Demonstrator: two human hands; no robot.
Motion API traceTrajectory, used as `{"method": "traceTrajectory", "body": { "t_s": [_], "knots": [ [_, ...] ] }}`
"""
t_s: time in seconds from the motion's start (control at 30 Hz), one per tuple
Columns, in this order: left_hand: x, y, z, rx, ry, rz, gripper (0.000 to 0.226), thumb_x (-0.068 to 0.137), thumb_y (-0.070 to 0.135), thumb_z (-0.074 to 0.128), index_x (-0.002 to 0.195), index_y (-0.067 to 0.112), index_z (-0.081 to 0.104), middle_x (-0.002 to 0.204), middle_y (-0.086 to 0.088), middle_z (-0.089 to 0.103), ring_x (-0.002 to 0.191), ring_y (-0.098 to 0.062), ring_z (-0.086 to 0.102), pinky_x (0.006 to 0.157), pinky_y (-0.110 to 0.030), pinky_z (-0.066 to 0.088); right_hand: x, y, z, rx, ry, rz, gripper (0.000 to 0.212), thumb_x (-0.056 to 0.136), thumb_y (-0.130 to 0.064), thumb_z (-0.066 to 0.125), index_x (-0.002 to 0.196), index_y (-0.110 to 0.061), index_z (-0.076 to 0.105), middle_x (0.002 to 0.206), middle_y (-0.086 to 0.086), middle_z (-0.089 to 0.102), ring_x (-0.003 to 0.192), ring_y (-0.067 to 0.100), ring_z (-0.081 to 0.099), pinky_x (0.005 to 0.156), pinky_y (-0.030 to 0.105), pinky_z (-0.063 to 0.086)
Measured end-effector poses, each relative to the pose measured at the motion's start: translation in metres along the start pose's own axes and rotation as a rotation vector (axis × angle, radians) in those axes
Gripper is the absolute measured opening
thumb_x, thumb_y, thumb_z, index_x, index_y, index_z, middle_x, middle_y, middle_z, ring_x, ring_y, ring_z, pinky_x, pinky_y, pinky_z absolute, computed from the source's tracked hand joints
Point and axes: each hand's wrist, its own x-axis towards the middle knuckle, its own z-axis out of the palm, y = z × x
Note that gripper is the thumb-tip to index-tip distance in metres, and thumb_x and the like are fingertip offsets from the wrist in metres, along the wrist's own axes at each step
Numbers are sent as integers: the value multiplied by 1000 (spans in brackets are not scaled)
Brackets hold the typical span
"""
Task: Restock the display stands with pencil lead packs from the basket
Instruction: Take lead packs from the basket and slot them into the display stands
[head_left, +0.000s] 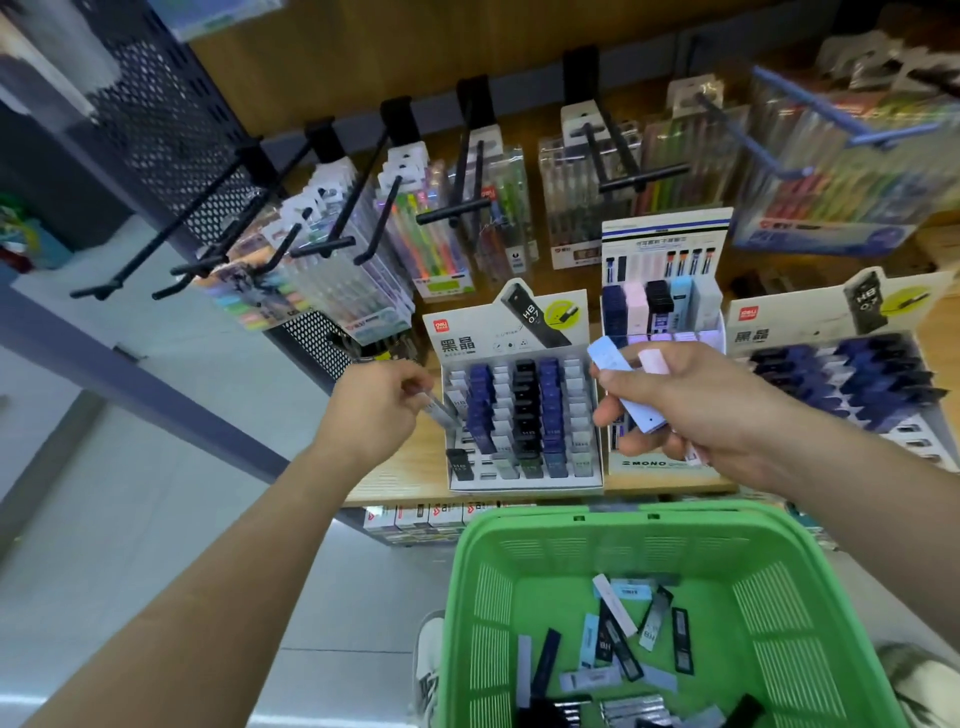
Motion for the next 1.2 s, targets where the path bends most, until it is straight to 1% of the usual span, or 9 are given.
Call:
{"method": "traceTrajectory", "body": {
  "t_s": [0.1, 0.3, 0.47, 0.57, 0.77, 0.9, 0.97, 1.07, 1.2],
  "knots": [
    [3, -7, 11, -19, 16, -20, 10, 83, 12, 71, 92, 17, 73, 85, 4, 70, 82, -15, 63, 76, -22, 46, 3, 2, 0, -42, 14, -24, 10, 98, -30, 58, 104, -24, 62, 73, 1, 75, 42, 10, 58, 36, 17, 26],
    [7, -6, 33, 31, -34, 12, 11, 83, 13, 69, 93, 17, 74, 92, 0, 73, 88, -22, 64, 82, -34, 50, 9, 4, 0, -31, 7, -22, 15, 98, -31, 57, 110, -23, 61, 72, 2, 74, 41, 11, 54, 42, 21, 25],
    [12, -5, 41, -39, -70, 22, 13, 84, 13, 70, 96, 15, 76, 95, 2, 74, 87, -14, 63, 78, -21, 45, 9, 6, -4, -23, -16, -4, 15, 98, -26, 58, 110, -18, 62, 69, 2, 71, 42, 12, 53, 34, 20, 29],
    [15, -2, 43, -17, -91, 64, 16, 86, 12, 67, 98, 14, 77, 98, 1, 74, 94, -18, 65, 83, -25, 48, 9, 6, -5, 18, -4, 14, 15, 97, -20, 57, 108, -13, 64, 63, 2, 65, 41, 13, 52, 31, 19, 28],
    [21, -8, 44, 104, -89, 119, 23, 94, 11, 57, 110, 14, 73, 107, -7, 72, 102, -29, 63, 88, -34, 48, 7, 5, -6, 0, 6, 30, 19, 96, -14, 55, 112, -10, 65, 70, 3, 59, 40, 11, 52, 32, 17, 28],
    [19, -6, 53, -89, -52, 6, 18, 87, 0, 62, 98, 11, 72, 90, 1, 71, 86, -16, 67, 86, -29, 51, 5, 5, -10, -37, -3, 31, 15, 96, -13, 59, 109, -11, 65, 69, 2, 64, 43, 11, 58, 32, 18, 29],
    [18, -2, 57, -105, -22, 7, 12, 82, 2, 67, 86, 13, 72, 84, 1, 70, 82, -17, 65, 79, -26, 49, 4, 5, -12, -45, -7, 18, 14, 94, -13, 63, 108, -12, 64, 67, 0, 68, 48, 13, 63, 33, 18, 30],
    [20, -1, 58, 23, -8, 76, 11, 84, 9, 66, 86, 14, 76, 93, -3, 71, 89, -23, 62, 78, -29, 46, 4, 5, -14, -26, -13, -6, 13, 93, -14, 65, 106, -11, 64, 65, -1, 71, 51, 14, 66, 34, 17, 30],
    [24, 7, 42, 40, -35, 7, 15, 89, 14, 63, 96, 15, 76, 102, -1, 70, 95, -19, 62, 84, -26, 47, 5, 6, -14, -3, 9, -13, 16, 90, -13, 69, 105, -9, 64, 67, 2, 72, 48, 12, 61, 33, 18, 31]
  ]
}}
